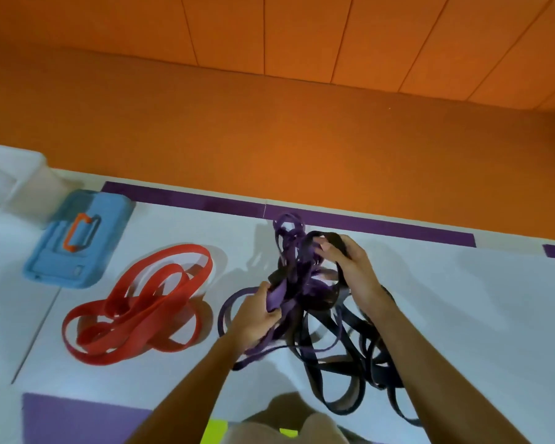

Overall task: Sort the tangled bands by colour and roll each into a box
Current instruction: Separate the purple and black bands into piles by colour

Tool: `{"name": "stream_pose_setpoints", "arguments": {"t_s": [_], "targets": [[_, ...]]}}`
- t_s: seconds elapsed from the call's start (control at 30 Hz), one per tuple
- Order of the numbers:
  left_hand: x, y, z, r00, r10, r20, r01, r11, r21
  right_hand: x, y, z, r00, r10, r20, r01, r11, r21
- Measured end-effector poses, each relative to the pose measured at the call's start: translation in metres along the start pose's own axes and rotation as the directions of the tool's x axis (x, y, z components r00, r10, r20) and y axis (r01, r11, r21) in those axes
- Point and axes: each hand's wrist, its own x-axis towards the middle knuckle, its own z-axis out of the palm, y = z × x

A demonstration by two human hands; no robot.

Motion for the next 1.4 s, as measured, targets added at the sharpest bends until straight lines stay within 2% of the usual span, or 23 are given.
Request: {"name": "stream_pose_setpoints", "arguments": {"t_s": [0.1, 0.2, 0.3, 0.37, 0.43, 0.5, 0.6, 0.63, 0.67, 0.73, 0.8, 0.87, 1.07, 1.27, 1.4], "targets": [[-0.016, -0.009, -0.007, 0.984, 0.121, 0.132, -0.138, 0.982, 0.131, 0.026, -0.004, -0.01, 0.99, -0.052, -0.132, 0.051, 0.999, -0.011], [-0.029, -0.023, -0.018, 0.965, 0.071, 0.251, -0.142, 0.951, 0.276, 0.052, -0.009, -0.022, 0.976, -0.055, -0.213, 0.066, 0.997, 0.045], [-0.027, -0.033, -0.031, 0.956, 0.03, 0.29, -0.144, 0.914, 0.379, 0.072, -0.006, -0.028, 0.979, -0.006, -0.204, 0.003, 1.0, -0.015], [-0.017, -0.034, -0.037, 0.959, 0.061, 0.275, -0.16, 0.922, 0.352, 0.078, 0.0, -0.029, 0.986, 0.024, -0.163, -0.028, 0.999, -0.024], [-0.007, -0.023, -0.042, 0.976, -0.02, 0.217, 0.003, 0.997, 0.081, 0.077, 0.005, -0.029, 0.991, 0.052, -0.119, -0.053, 0.999, -0.001], [0.007, -0.005, -0.039, 0.978, -0.145, 0.149, 0.161, 0.982, -0.1, 0.072, 0.008, -0.031, 0.993, 0.08, -0.088, -0.08, 0.997, 0.01], [0.031, 0.023, -0.023, 0.982, -0.158, -0.099, 0.156, 0.987, -0.027, 0.061, 0.009, -0.035, 0.993, 0.105, -0.059, -0.104, 0.994, 0.012], [0.038, 0.033, -0.016, 0.982, -0.137, -0.128, 0.138, 0.99, -0.002, 0.058, 0.007, -0.036, 0.993, 0.106, -0.053, -0.106, 0.994, 0.007], [0.044, 0.044, -0.008, 0.986, -0.123, -0.108, 0.126, 0.992, 0.02, 0.055, 0.006, -0.037, 0.993, 0.102, -0.051, -0.103, 0.995, -0.005], [0.054, 0.065, 0.01, 0.978, -0.2, -0.057, 0.206, 0.967, 0.152, 0.05, 0.004, -0.038, 0.993, 0.102, -0.058, -0.104, 0.994, -0.02], [0.061, 0.078, 0.032, 0.95, -0.297, -0.093, 0.311, 0.899, 0.307, 0.047, 0.002, -0.04, 0.992, 0.109, -0.068, -0.109, 0.994, 0.004], [0.064, 0.085, 0.047, 0.925, -0.361, -0.12, 0.379, 0.847, 0.374, 0.043, 0.001, -0.04, 0.993, 0.104, -0.05, -0.104, 0.995, -0.001], [0.071, 0.079, 0.056, 0.934, -0.324, -0.152, 0.351, 0.744, 0.568, 0.034, 0.008, -0.038, 0.992, 0.117, -0.051, -0.118, 0.993, -0.021], [0.066, 0.08, 0.05, 0.918, -0.352, -0.182, 0.396, 0.784, 0.478, 0.025, 0.017, -0.034, 0.989, 0.14, -0.058, -0.137, 0.99, 0.045], [0.067, 0.078, 0.038, 0.944, -0.302, -0.131, 0.329, 0.861, 0.388, 0.021, 0.022, -0.04, 0.971, 0.18, -0.157, -0.162, 0.979, 0.122]]}}
